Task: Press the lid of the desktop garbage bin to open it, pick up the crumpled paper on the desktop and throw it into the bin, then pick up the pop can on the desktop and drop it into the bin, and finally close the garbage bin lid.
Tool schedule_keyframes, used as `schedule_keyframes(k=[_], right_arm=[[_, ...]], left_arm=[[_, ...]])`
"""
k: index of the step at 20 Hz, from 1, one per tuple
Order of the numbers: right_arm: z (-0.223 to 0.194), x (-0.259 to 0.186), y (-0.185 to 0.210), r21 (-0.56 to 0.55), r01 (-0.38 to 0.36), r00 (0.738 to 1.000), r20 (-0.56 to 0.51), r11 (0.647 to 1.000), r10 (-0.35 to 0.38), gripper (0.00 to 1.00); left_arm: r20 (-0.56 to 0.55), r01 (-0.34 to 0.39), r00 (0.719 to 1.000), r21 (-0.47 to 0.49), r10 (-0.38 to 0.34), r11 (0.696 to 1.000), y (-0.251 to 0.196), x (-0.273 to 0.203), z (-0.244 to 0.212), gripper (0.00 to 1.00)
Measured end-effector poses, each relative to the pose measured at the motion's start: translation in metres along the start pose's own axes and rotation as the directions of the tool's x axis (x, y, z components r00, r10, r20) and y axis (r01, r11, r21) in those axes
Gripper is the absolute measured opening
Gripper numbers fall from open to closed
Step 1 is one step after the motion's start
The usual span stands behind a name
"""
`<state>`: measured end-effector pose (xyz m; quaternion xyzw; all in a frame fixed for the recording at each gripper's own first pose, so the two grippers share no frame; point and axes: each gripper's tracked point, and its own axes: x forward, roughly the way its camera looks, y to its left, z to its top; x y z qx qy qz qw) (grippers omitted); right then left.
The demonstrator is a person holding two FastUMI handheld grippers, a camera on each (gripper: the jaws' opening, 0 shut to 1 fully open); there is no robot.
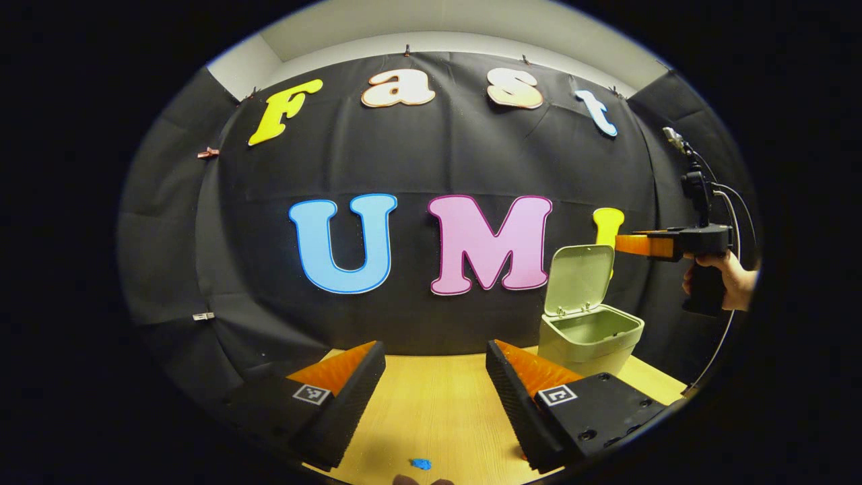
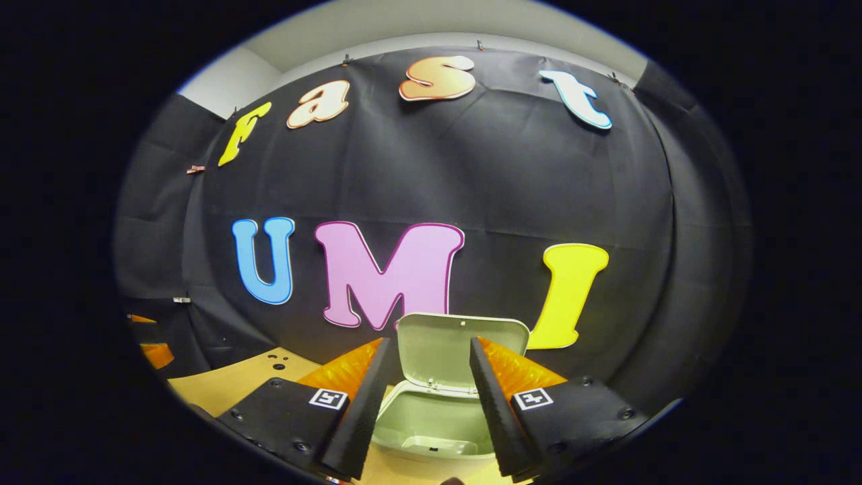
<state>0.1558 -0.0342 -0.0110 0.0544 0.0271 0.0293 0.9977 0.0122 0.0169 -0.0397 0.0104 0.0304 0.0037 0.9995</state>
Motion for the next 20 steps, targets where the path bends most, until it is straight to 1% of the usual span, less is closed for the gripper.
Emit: schedule_keyframes(k=[2,3,4,5,7,10,13,15,17,20], right_arm=[[-0.001,-0.009,0.008,0.0,-0.011,1.0,0.007,1.0,0.011,0.8],[-0.002,-0.014,0.011,-0.001,-0.016,1.0,0.009,1.0,0.016,0.86],[-0.003,-0.02,0.015,-0.002,-0.019,1.0,0.01,1.0,0.019,0.89],[-0.005,-0.026,0.02,-0.007,-0.025,1.0,0.009,1.0,0.025,0.92],[-0.015,-0.041,0.032,-0.013,-0.043,0.999,-0.003,0.999,0.043,0.92],[-0.035,-0.062,0.053,-0.004,-0.086,0.996,-0.036,0.996,0.086,0.92],[-0.05,-0.078,0.063,0.012,-0.1,0.993,-0.067,0.995,0.101,0.92],[-0.064,-0.087,0.066,0.019,-0.103,0.989,-0.104,0.994,0.104,0.92],[-0.069,-0.095,0.066,0.027,-0.1,0.987,-0.123,0.995,0.102,0.92],[-0.078,-0.104,0.062,-0.005,-0.089,0.986,-0.142,0.996,0.088,0.92]], left_arm=[[0.001,0.0,1.0,0.007,0.0,1.0,0.001,0.0,0.0,0.96],[0.004,0.003,1.0,0.011,-0.003,1.0,0.001,0.0,-0.001,0.99],[0.005,0.006,1.0,0.015,-0.006,1.0,0.0,-0.001,-0.002,0.96],[0.006,0.009,1.0,0.017,-0.009,1.0,0.0,0.0,-0.006,0.96],[0.003,0.013,1.0,0.015,-0.013,1.0,0.002,-0.001,-0.021,0.96],[-0.034,0.024,0.999,0.044,-0.022,0.999,0.004,-0.003,-0.056,0.94],[-0.111,0.059,0.993,0.078,-0.051,0.995,0.002,-0.002,-0.108,0.94],[-0.183,0.079,0.981,0.107,-0.058,0.991,0.005,0.002,-0.151,0.94],[-0.268,0.089,0.962,0.108,-0.057,0.99,0.008,0.007,-0.195,0.94],[-0.403,0.089,0.915,0.106,-0.039,0.99,0.017,0.011,-0.265,0.94]])
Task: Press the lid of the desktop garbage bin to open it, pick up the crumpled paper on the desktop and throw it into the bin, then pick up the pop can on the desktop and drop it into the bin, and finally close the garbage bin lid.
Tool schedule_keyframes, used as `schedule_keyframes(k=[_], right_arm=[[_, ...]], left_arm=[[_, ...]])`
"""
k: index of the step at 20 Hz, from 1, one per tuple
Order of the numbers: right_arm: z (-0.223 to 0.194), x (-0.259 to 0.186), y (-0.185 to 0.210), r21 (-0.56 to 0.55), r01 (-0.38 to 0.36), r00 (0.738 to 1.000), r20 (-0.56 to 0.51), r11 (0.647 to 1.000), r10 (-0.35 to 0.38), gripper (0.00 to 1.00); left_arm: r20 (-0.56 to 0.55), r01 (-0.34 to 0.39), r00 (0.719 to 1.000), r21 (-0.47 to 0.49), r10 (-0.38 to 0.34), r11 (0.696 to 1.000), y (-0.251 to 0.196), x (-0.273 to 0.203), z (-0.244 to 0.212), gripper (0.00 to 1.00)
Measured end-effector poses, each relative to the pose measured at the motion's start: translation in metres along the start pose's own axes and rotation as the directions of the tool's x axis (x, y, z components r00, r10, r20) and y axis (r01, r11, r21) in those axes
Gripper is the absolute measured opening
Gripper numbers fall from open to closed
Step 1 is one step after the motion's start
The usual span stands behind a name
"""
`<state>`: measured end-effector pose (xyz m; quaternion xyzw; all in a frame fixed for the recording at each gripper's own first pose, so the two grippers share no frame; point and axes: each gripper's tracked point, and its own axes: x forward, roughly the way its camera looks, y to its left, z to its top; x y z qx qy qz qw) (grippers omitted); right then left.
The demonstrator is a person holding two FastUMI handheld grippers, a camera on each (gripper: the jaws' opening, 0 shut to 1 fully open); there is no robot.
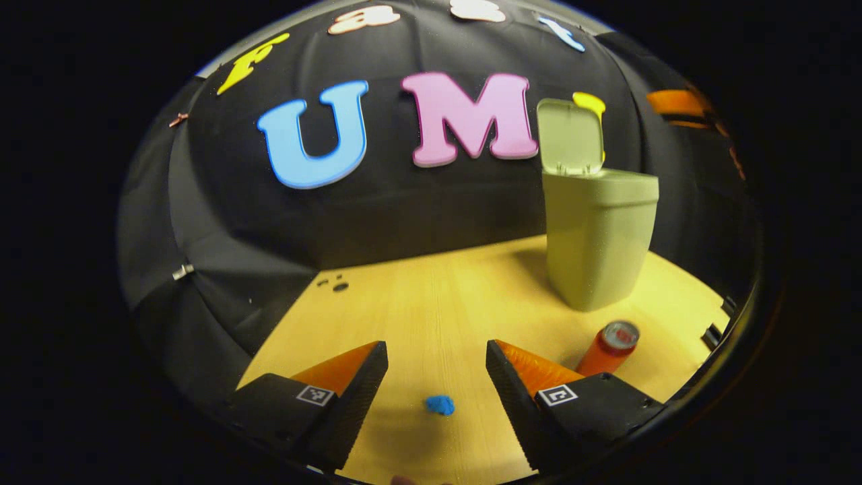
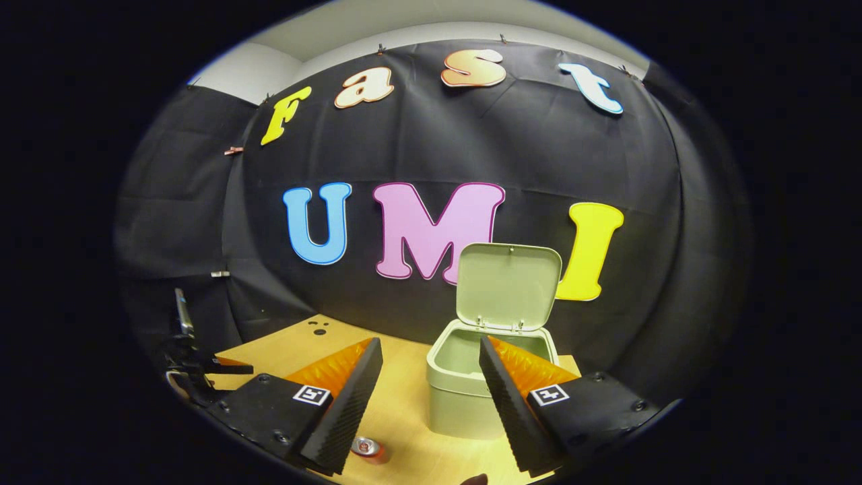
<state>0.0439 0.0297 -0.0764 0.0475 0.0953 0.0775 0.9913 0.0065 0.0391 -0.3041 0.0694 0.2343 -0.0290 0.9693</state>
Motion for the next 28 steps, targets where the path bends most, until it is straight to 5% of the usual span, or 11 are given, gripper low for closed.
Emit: schedule_keyframes(k=[6,18,25,27,28], right_arm=[[-0.012,-0.018,0.008,-0.001,0.005,0.999,-0.043,1.0,-0.005,0.92],[-0.034,-0.049,0.011,0.025,0.068,0.99,-0.123,0.997,-0.065,0.92],[-0.041,-0.064,0.012,0.006,0.095,0.985,-0.145,0.995,-0.093,0.92],[-0.043,-0.067,0.013,0.004,0.1,0.984,-0.152,0.995,-0.098,0.92],[-0.046,-0.068,0.014,0.005,0.101,0.983,-0.158,0.995,-0.099,0.92]], left_arm=[[-0.17,0.016,0.985,-0.045,-0.024,0.999,0.0,0.038,-0.074,0.93],[-0.286,0.078,0.954,-0.042,-0.087,0.996,-0.006,0.074,-0.118,0.92],[-0.298,0.136,0.944,-0.031,-0.139,0.99,-0.014,0.082,-0.123,0.69],[-0.302,0.151,0.94,-0.044,-0.158,0.987,-0.02,0.082,-0.122,0.53],[-0.303,0.159,0.938,-0.05,-0.166,0.986,-0.022,0.081,-0.123,0.54]])
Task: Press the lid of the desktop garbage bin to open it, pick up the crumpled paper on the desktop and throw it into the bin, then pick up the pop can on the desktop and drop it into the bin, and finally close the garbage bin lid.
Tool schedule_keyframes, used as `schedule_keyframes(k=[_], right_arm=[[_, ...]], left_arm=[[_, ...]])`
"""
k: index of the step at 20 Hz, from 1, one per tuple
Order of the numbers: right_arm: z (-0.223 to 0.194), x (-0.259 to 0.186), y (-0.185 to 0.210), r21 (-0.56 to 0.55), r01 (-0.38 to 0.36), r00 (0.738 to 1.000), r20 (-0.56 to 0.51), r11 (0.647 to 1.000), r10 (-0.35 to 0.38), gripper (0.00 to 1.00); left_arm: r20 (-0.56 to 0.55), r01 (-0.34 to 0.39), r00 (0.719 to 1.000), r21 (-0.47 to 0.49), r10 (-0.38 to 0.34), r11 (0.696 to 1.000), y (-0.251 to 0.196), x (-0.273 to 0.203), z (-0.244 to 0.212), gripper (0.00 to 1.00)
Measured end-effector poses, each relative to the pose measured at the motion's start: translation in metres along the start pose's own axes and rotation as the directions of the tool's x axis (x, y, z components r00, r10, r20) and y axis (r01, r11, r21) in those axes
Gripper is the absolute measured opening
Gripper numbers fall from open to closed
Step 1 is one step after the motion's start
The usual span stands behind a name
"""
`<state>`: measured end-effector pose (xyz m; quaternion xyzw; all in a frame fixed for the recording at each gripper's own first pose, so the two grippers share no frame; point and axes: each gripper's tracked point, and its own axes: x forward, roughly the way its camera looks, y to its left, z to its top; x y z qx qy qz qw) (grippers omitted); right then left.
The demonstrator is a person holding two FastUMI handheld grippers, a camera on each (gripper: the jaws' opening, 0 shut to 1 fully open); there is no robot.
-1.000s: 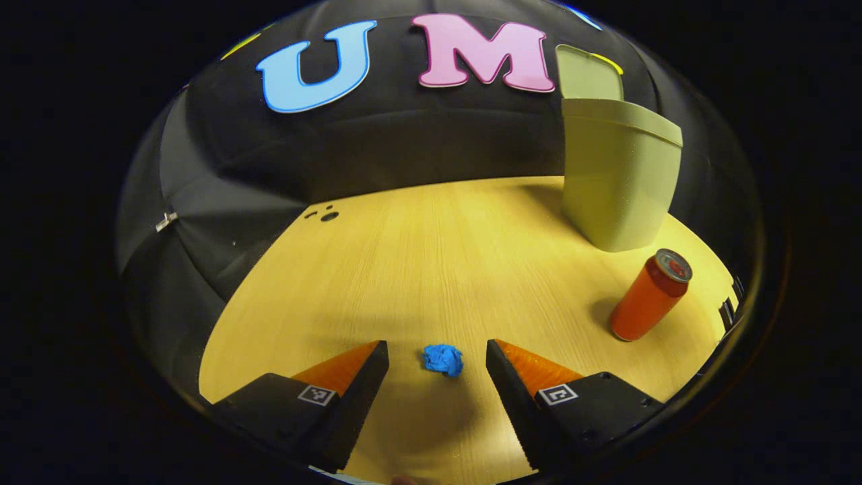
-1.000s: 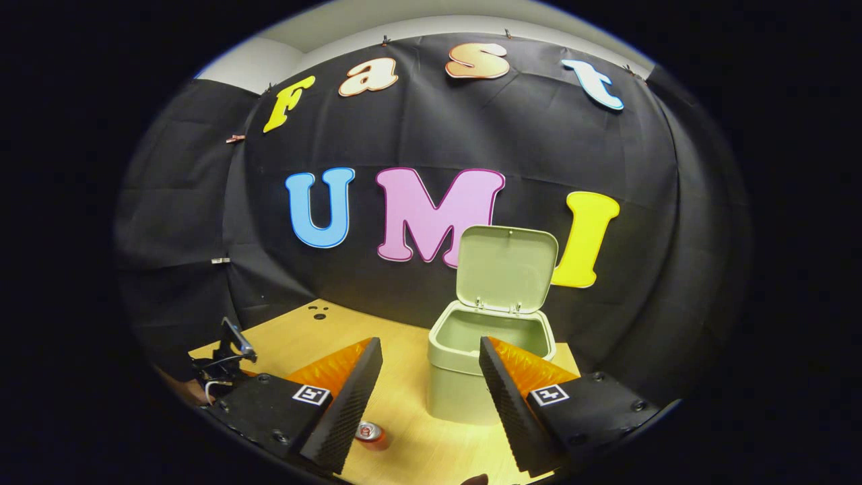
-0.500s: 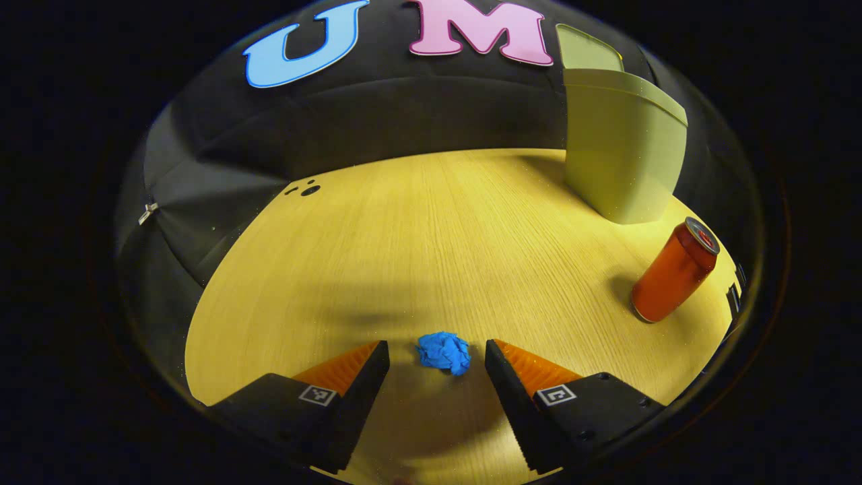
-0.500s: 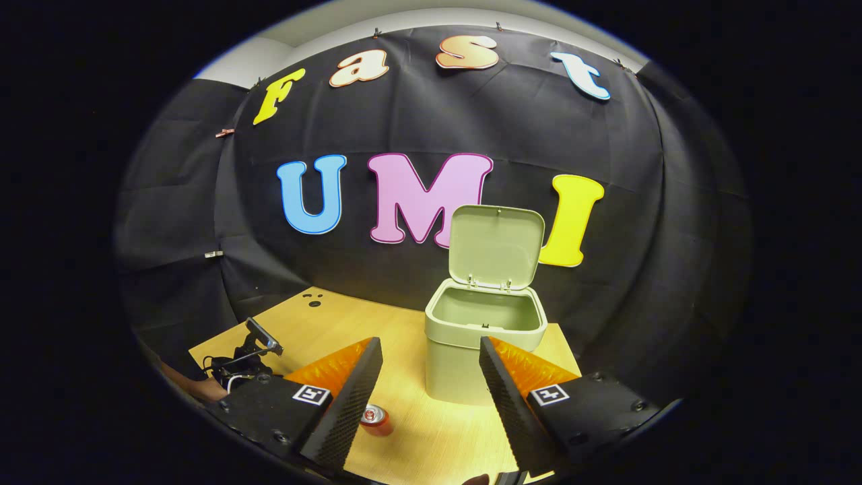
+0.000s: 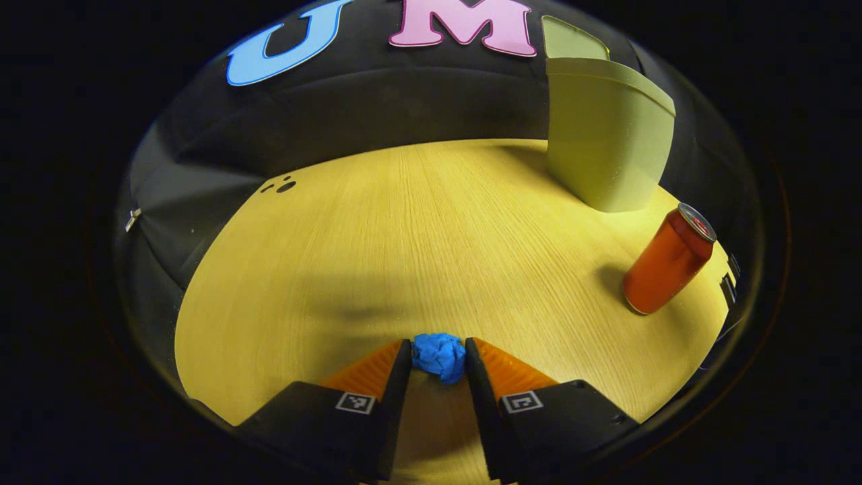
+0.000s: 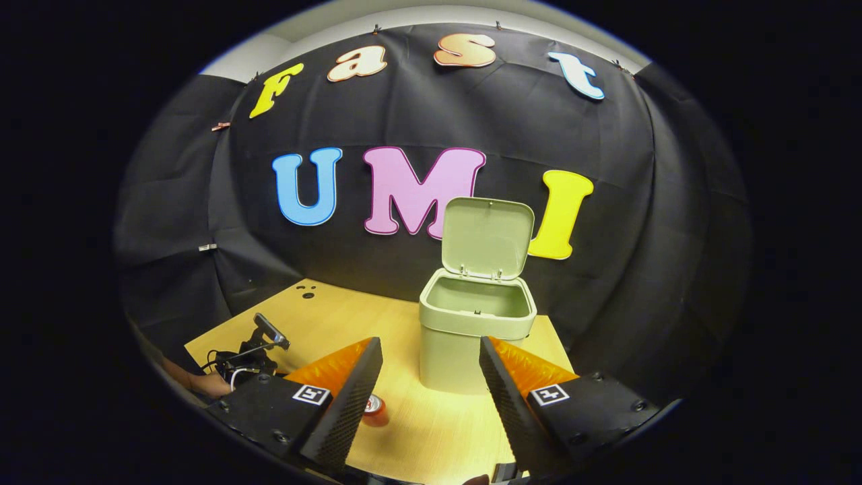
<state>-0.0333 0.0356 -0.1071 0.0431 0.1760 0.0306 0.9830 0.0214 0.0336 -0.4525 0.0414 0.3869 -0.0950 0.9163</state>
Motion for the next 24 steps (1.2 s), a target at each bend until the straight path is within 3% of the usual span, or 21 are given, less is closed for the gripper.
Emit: schedule_keyframes(k=[7,8,14,18,24], right_arm=[[-0.007,-0.002,0.006,0.017,-0.005,1.0,-0.012,1.0,0.005,0.92],[-0.007,-0.001,0.008,0.02,-0.009,1.0,-0.012,1.0,0.009,0.92],[-0.005,0.004,0.011,0.027,-0.025,1.0,0.0,0.999,0.025,0.92],[-0.003,0.008,0.009,0.027,-0.028,1.0,0.009,0.999,0.028,0.92],[-0.005,0.011,0.0,0.033,-0.011,1.0,0.01,0.999,0.011,0.92]], left_arm=[[0.026,0.024,0.999,-0.007,-0.023,1.0,-0.004,-0.008,0.012,0.38],[0.044,0.026,0.999,-0.017,-0.025,1.0,-0.005,-0.015,0.017,0.42],[0.204,0.06,0.978,-0.078,-0.043,0.995,-0.02,-0.059,0.09,0.42],[0.37,0.128,0.925,-0.082,-0.089,0.988,-0.042,-0.098,0.179,0.42],[0.575,0.269,0.796,-0.06,-0.187,0.961,-0.079,-0.151,0.3,0.42]])
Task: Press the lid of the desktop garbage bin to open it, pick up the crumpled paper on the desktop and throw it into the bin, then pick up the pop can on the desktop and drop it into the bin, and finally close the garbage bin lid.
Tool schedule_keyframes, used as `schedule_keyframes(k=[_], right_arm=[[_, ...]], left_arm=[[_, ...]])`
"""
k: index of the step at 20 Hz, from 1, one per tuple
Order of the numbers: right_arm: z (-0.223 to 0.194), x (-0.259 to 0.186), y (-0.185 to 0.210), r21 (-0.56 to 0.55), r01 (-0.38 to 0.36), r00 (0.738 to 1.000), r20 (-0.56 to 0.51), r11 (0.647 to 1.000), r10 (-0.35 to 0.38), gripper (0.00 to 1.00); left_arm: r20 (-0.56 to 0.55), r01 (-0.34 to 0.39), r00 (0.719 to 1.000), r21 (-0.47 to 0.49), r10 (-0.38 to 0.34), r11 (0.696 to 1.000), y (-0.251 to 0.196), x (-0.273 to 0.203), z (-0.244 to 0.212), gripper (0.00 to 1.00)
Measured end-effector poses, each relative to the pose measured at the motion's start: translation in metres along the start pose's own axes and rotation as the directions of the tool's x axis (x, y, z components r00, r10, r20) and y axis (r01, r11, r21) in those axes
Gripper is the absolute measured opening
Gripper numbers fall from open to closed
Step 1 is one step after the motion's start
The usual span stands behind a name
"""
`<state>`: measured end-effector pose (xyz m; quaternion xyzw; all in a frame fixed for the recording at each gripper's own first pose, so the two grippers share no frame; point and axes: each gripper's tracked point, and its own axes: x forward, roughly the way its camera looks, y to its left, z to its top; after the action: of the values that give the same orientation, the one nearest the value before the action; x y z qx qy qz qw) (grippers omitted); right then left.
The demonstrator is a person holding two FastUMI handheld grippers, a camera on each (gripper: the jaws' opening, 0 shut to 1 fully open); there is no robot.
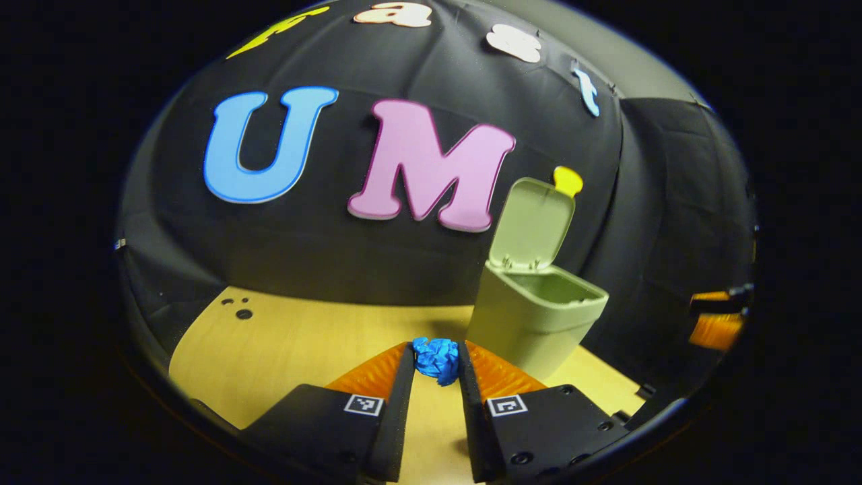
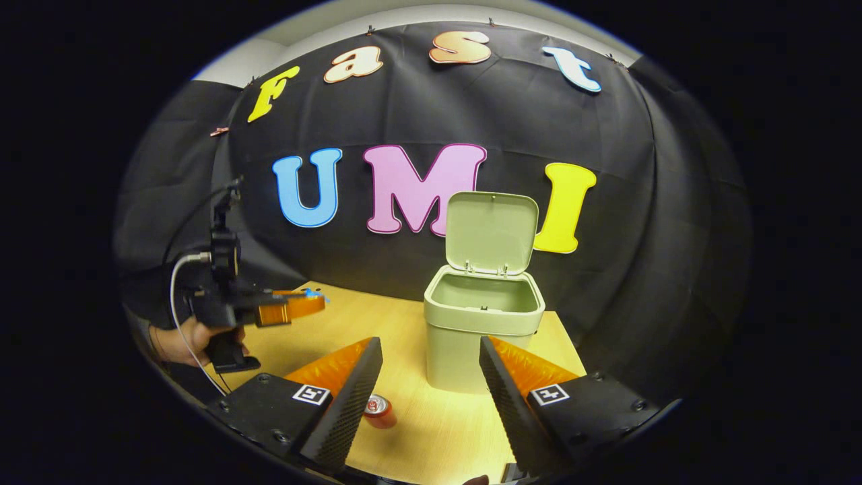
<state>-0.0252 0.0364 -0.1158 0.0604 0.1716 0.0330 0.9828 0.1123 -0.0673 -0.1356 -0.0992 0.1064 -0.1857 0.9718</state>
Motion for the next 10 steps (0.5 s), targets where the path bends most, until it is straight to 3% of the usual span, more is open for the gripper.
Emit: schedule_keyframes(k=[5,10], right_arm=[[-0.002,-0.001,-0.013,0.018,0.029,1.0,0.006,0.999,-0.029,0.92],[-0.004,-0.005,-0.024,0.03,0.062,0.998,0.005,0.998,-0.062,0.92]], left_arm=[[0.103,0.08,0.992,-0.013,-0.078,0.997,-0.034,0.032,0.059,0.42],[0.1,0.162,0.981,0.035,-0.165,0.986,-0.08,0.072,0.069,0.42]])
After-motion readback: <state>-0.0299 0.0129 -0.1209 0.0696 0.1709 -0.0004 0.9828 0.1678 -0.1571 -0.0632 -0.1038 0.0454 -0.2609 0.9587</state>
